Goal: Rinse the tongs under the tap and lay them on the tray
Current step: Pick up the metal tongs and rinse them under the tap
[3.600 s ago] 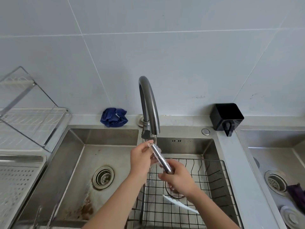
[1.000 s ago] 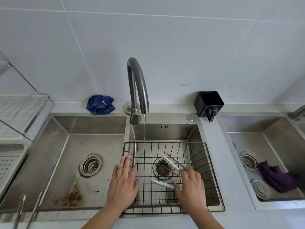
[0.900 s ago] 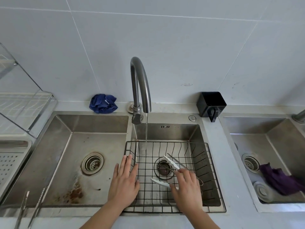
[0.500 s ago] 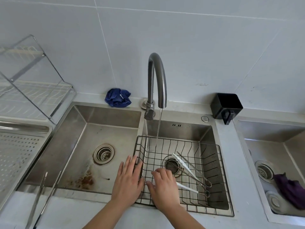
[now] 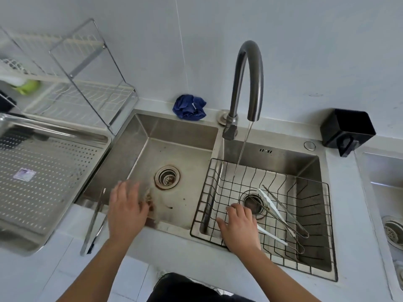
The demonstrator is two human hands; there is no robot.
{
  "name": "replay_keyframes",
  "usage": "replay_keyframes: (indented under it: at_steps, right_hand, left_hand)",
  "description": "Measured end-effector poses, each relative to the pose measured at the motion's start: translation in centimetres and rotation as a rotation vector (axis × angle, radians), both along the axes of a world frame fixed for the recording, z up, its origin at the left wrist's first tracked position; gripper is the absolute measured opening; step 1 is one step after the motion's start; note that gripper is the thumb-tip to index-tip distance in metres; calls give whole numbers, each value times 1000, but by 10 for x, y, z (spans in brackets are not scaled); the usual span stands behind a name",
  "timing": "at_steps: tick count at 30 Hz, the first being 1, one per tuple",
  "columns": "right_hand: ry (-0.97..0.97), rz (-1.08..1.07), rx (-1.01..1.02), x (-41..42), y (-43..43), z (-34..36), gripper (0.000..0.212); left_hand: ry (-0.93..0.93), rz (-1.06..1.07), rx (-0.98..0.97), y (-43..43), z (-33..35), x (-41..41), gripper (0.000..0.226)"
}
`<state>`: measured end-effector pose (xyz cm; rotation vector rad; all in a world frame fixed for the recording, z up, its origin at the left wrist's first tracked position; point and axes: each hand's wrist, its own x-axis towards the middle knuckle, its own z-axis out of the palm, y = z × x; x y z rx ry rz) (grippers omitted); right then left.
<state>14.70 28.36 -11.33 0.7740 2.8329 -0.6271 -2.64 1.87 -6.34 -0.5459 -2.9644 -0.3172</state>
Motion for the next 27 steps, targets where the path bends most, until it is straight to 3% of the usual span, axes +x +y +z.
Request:
replay_keyframes:
  at_steps: [6, 12, 20, 27]
  right_hand:
    - [6, -17, -26, -1, -1, -5, 52]
    - [-8, -4, -46, -3, -1, -3, 50]
    - [-24, 6, -57, -5, -1, 3, 52]
    - [-23, 2, -70, -6, -1, 3, 52]
  left_hand:
    - [-5, 312, -21, -51, 4, -10, 64]
    - [-208, 621, -41, -62, -3, -7, 83]
    - [-229, 515, -41, -65, -18, -8, 58]
    - [-208, 484, 62, -51, -13, -11, 61]
